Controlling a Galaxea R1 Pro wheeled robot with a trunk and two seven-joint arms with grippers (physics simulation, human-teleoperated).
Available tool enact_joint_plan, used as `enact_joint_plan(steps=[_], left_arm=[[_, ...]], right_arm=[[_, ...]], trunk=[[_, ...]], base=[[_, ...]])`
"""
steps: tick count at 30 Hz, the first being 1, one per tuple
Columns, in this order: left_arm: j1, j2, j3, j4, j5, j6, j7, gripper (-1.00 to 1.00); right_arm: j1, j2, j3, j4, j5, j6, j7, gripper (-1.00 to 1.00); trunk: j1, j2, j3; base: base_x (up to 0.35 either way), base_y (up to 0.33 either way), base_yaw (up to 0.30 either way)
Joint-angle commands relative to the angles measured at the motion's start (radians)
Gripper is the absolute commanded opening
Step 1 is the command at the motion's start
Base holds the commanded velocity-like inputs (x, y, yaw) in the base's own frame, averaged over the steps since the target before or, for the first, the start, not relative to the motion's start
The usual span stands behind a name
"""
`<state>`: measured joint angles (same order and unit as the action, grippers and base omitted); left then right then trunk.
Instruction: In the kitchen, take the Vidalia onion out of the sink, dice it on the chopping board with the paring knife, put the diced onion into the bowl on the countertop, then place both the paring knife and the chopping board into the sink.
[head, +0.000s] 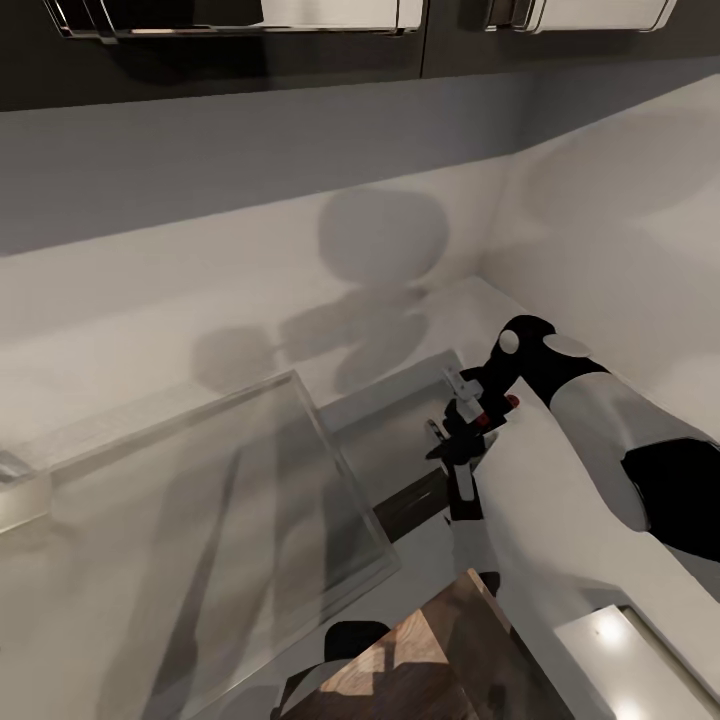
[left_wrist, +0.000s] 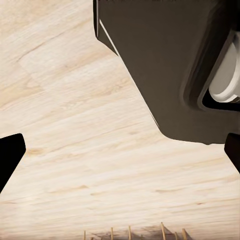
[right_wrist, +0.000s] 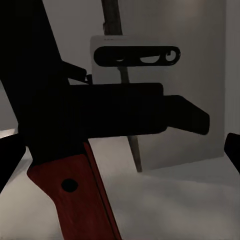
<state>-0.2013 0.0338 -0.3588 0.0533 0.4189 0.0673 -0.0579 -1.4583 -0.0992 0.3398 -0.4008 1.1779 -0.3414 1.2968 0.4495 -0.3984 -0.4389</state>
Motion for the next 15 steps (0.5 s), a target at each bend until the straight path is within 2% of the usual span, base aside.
enact_joint_plan(steps=[1, 11, 13, 15], left_arm=[[-0.001, 0.0, -0.008, 0.002, 0.011, 0.002, -0.005, 1.0], [-0.001, 0.0, -0.008, 0.002, 0.011, 0.0, -0.006, 1.0], [-0.001, 0.0, -0.008, 0.002, 0.011, -0.001, -0.006, 1.0], [-0.001, 0.0, -0.008, 0.002, 0.011, -0.001, -0.006, 1.0]], right_arm=[[-0.001, 0.0, 0.003, -0.001, 0.002, -0.005, 0.002, 1.0], [-0.001, 0.007, 0.003, -0.002, 0.0, -0.004, 0.02, 1.0], [-0.001, 0.011, 0.0, -0.003, -0.003, -0.002, 0.031, 1.0], [-0.001, 0.012, -0.002, -0.021, -0.005, 0.0, 0.08, 1.0]], trunk=[[0.0, -0.002, -0.001], [0.0, -0.002, -0.001], [0.0, -0.002, -0.001], [0.0, -0.002, -0.001]], base=[[0.0, 0.0, 0.0], [0.0, 0.0, 0.0], [0.0, 0.0, 0.0], [0.0, 0.0, 0.0]])
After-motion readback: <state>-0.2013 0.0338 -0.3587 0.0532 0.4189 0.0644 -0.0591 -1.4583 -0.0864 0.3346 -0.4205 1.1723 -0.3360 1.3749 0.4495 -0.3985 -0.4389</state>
